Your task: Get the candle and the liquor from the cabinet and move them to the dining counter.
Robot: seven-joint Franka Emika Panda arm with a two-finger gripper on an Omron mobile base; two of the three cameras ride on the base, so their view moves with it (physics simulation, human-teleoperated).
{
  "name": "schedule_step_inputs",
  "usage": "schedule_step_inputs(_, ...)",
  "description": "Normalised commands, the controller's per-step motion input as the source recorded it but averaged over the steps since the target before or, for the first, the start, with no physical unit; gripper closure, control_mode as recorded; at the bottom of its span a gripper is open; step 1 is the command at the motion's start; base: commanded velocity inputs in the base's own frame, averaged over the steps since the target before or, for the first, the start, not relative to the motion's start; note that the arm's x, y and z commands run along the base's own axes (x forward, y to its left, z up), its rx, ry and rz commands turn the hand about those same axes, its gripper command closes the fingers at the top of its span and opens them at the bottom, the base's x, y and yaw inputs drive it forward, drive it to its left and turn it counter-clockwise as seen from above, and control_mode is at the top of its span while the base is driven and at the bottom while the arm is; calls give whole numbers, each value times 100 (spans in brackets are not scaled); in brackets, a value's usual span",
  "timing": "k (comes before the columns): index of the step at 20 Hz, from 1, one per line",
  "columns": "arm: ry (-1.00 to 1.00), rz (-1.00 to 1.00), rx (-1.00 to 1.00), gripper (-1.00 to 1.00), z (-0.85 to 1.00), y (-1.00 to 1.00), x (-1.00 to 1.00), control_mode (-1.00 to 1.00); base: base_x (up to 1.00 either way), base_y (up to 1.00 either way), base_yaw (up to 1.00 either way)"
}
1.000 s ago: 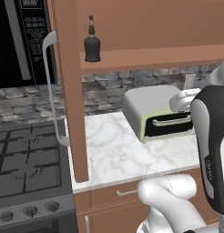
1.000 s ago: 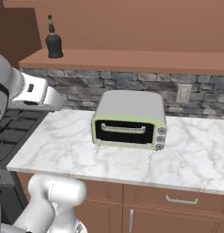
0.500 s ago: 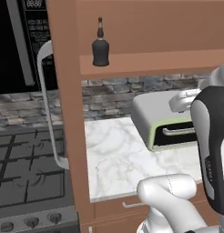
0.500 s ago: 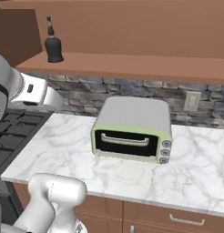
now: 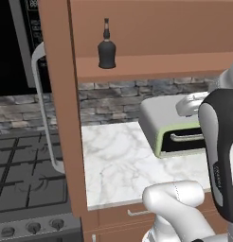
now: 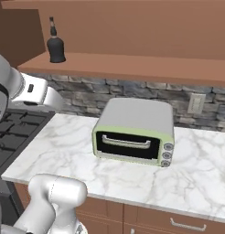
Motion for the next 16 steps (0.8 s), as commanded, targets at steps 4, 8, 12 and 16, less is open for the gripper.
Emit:
schedule_step_inputs(4,-5,15,1,-100,0,0,26,-100,0,0,0)
schedule_step_inputs(8,-27,22,2,-100,6,0,1,-100,0,0,0)
schedule_step_inputs(12,-37,18,1,-100,25,0,0,-100,0,0,0)
schedule_step_inputs(16,-30,13,2,-100,41,4,0,-100,0,0,0)
